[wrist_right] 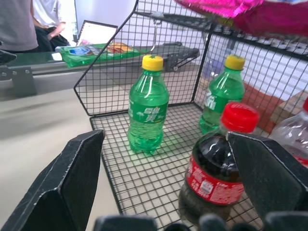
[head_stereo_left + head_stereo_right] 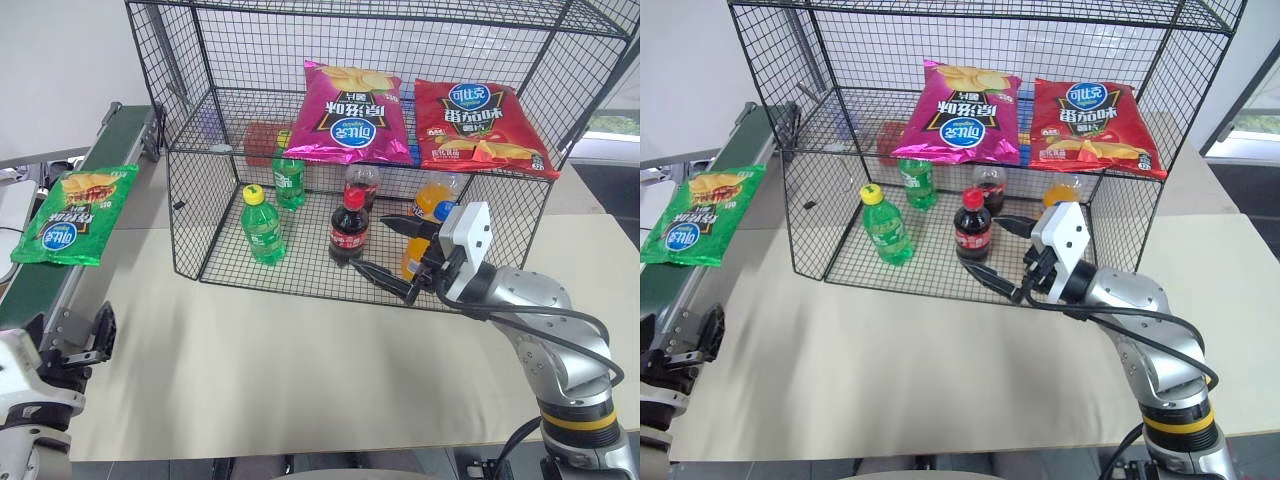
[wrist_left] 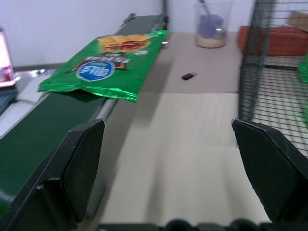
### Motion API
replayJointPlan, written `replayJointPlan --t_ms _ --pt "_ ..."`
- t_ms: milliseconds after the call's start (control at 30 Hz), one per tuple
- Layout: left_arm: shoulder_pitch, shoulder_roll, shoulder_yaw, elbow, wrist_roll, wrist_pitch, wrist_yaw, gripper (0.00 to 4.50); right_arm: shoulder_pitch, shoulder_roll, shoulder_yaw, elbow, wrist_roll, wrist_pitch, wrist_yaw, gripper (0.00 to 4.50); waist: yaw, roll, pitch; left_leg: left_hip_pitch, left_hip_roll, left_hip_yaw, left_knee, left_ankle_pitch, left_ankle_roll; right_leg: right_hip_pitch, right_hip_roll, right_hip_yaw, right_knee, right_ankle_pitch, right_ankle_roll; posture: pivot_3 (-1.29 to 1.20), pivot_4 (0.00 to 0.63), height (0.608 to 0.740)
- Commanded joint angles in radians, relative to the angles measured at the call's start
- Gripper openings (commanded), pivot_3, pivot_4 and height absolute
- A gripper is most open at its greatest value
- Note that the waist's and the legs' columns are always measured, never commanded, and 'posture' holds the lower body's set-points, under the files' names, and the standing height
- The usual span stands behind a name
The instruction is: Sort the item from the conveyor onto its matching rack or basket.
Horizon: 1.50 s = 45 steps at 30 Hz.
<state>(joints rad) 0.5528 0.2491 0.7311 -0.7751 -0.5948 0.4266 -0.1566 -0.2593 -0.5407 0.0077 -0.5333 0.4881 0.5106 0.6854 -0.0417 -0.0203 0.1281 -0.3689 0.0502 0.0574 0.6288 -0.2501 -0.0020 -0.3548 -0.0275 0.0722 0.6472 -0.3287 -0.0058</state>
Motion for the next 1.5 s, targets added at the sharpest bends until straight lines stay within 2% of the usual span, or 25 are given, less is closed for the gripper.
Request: replayJointPlan --t_ms 33,233,433,500,600,933,1100,1333,1500 --pt "0.007 -0.01 0.048 -0.03 -0.061 0.023 0.053 4.5 -0.011 0.007 0.004 -0.01 0.006 -0.024 0.009 4.49 -0.001 0.0 0.0 0.0 0.0 0.0 0.0 0.0 0.0 0.0 0.0 0.0 0.0 0.0 0.0 0.0 0.15 0.74" --pt "-0.027 -0.035 0.171 0.029 -0.453 0.105 0.282 4.5 -0.027 0.011 0.011 -0.007 0.007 -0.02 0.012 4.49 -0.001 0.0 0.0 0.0 0.0 -0.001 0.0 0.0 0.0 0.0 0.0 0.0 0.0 0.0 0.0 0.0 0.15 0.74" --pt "-0.009 0.021 0.232 0.076 -0.816 0.086 0.474 4.5 -0.033 0.008 0.01 -0.013 0.016 -0.019 0.024 4.49 0.0 0.0 0.0 0.001 0.0 -0.002 0.001 0.0 0.0 0.0 0.0 -0.001 0.0 0.0 0.0 0.0 0.15 0.74" --pt "0.025 0.042 0.236 0.109 -0.985 0.084 0.572 4.5 -0.033 0.0 0.007 -0.021 0.025 -0.025 0.044 4.49 0.0 0.0 0.0 0.001 0.0 -0.002 0.001 0.0 0.0 0.001 -0.001 -0.001 0.0 0.0 0.0 0.0 0.15 0.74" --pt "0.063 0.063 0.243 0.128 -1.107 0.059 0.623 4.5 -0.063 0.0 -0.006 -0.032 0.066 -0.01 0.069 4.49 -0.001 0.0 0.0 0.001 0.0 -0.003 0.001 0.0 0.0 0.001 -0.001 -0.001 0.0 0.0 0.0 0.0 0.15 0.74" --pt "0.119 0.077 0.251 0.192 -1.366 -0.036 0.717 4.5 -0.091 -0.007 -0.003 -0.029 0.109 0.0 0.08 4.49 0.002 0.005 -0.001 0.002 0.0 -0.002 0.001 0.0 0.0 0.001 -0.001 -0.001 0.0 0.0 -0.001 0.0 0.15 0.74" --pt "0.139 0.133 0.257 0.254 -1.377 -0.001 0.666 4.5 -0.1 0.0 0.005 -0.04 0.111 0.019 0.058 4.49 0.002 0.006 -0.001 0.002 -0.001 -0.002 0.001 0.0 0.0 0.001 0.0 -0.001 0.0 0.0 -0.002 0.0 0.15 0.74" --pt "0.097 0.123 0.299 0.333 -1.377 0.011 0.646 4.5 -0.132 0.005 0.009 -0.039 0.108 0.045 0.031 4.49 0.012 0.002 0.001 0.002 0.0 -0.002 0.001 0.001 -0.001 0.001 0.001 -0.003 0.0 0.0 -0.004 0.0 0.15 0.74" --pt "0.087 0.153 0.312 0.32 -1.377 0.024 0.63 4.5 -0.138 0.008 0.014 -0.048 0.111 0.063 0.014 4.49 0.011 -0.001 0.003 0.002 0.0 -0.003 0.0 0.001 -0.001 0.0 0.0 -0.003 -0.001 0.0 -0.005 0.0 0.15 0.74"
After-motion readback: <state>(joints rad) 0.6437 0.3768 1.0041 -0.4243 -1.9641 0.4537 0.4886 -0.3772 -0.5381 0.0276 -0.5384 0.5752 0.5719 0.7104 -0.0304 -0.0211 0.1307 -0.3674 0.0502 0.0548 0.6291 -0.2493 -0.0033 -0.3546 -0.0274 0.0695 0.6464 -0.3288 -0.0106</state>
